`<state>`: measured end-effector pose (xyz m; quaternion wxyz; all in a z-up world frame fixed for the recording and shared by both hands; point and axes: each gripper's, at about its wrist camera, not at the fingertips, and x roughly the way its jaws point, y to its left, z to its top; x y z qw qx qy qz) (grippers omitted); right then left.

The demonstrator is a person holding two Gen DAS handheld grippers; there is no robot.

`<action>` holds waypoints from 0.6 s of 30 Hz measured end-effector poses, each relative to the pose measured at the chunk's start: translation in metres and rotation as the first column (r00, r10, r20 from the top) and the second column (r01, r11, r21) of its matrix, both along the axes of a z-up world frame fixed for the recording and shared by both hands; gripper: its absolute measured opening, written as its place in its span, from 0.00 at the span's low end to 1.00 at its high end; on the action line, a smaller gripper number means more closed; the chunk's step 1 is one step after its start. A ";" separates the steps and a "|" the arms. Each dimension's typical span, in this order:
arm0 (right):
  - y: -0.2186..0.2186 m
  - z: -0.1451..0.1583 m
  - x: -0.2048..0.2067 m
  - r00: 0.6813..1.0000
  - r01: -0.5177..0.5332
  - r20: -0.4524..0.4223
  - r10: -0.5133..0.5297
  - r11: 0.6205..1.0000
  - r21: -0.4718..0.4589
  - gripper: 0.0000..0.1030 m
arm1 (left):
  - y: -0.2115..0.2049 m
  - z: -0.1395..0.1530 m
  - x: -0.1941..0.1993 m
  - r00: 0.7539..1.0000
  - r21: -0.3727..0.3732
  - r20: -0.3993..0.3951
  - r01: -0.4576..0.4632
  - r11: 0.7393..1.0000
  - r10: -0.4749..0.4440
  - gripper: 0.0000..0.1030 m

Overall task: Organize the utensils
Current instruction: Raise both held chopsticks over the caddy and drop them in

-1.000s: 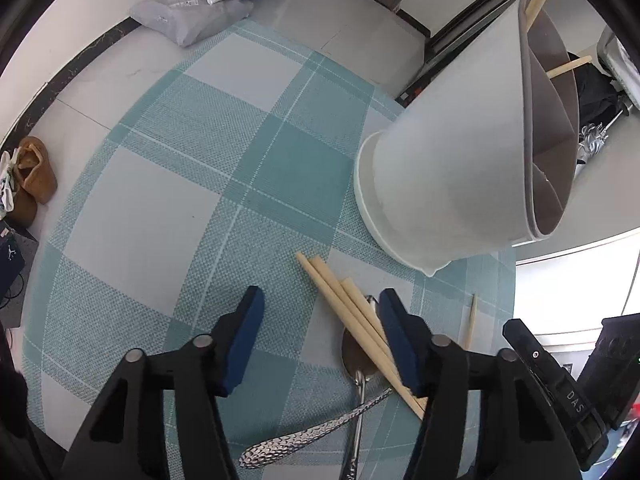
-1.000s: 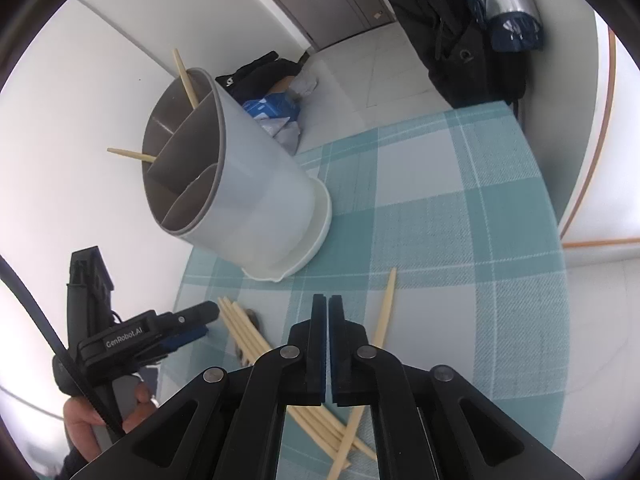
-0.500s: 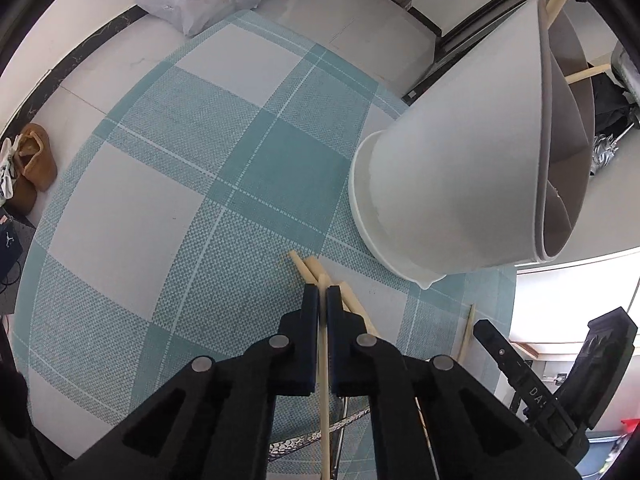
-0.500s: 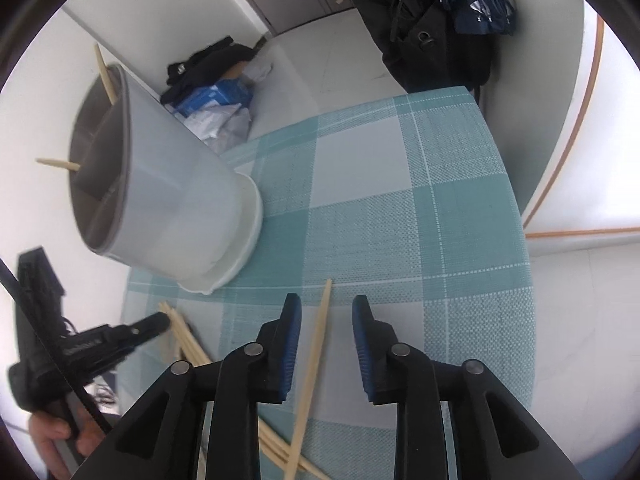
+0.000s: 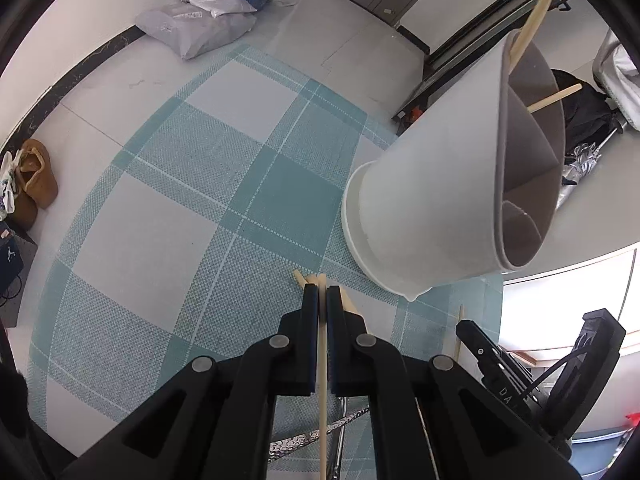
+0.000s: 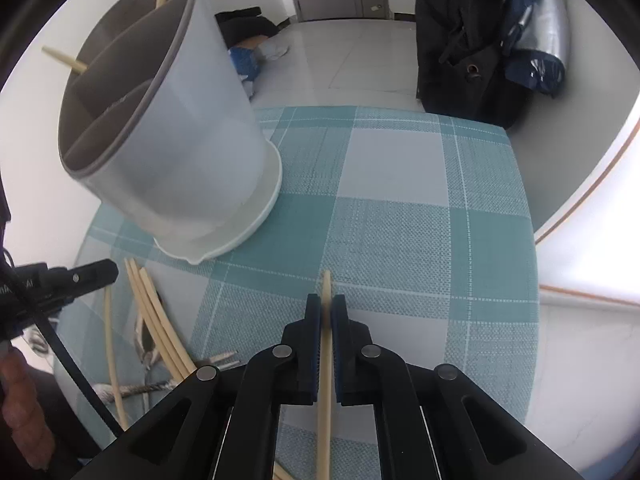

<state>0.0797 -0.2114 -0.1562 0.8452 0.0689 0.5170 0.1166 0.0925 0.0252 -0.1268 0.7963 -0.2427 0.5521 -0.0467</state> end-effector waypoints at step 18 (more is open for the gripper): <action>-0.030 0.074 -0.059 0.943 0.067 0.300 -0.141 0.968 0.243 0.04 | -0.028 0.093 -0.064 0.910 0.100 0.400 0.078 0.992 -0.112 0.01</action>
